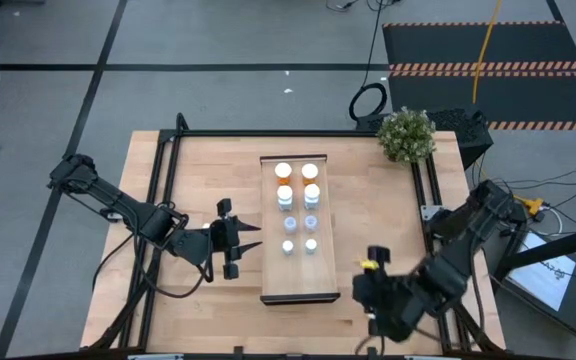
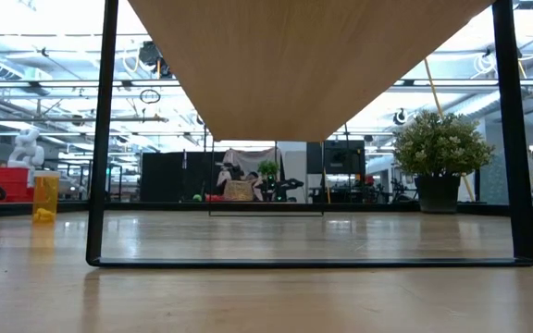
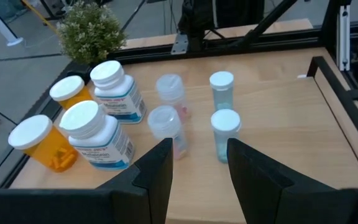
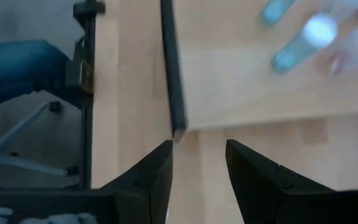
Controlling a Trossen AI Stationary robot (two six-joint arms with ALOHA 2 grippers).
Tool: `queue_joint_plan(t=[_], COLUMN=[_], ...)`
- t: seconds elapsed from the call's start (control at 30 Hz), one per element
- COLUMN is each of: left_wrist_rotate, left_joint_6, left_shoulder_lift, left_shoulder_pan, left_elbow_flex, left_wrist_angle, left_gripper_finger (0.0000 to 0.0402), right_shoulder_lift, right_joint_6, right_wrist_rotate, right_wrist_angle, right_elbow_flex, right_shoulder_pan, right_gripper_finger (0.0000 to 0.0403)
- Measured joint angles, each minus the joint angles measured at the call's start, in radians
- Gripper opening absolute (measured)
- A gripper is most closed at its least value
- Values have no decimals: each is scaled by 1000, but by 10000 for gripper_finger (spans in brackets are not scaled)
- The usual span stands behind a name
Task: Pick and place medicine bottles onto shelf by color
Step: Put the bottom small orange pill bottle on the shelf
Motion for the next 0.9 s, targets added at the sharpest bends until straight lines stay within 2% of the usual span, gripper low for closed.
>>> queue_joint_plan(t=[0.33,0.63,0.9], left_wrist_rotate=[2,2,2], left_joint_6=[-94,-160,-262], left_shoulder_lift=[5,94,169], left_shoulder_pan=[-4,-33,-50], left_elbow_flex=[0,0,0], left_wrist_angle=[7,22,33], left_gripper_finger=[154,154,154], right_shoulder_lift=[-1,0,0], right_joint_6=[253,303,328], right_wrist_rotate=[0,-5,-79], right_wrist_angle=[82,254,328], right_elbow_flex=[-246,-419,-493], right_shoulder_pan=[129,167,172], right_gripper_finger=[144,148,193])
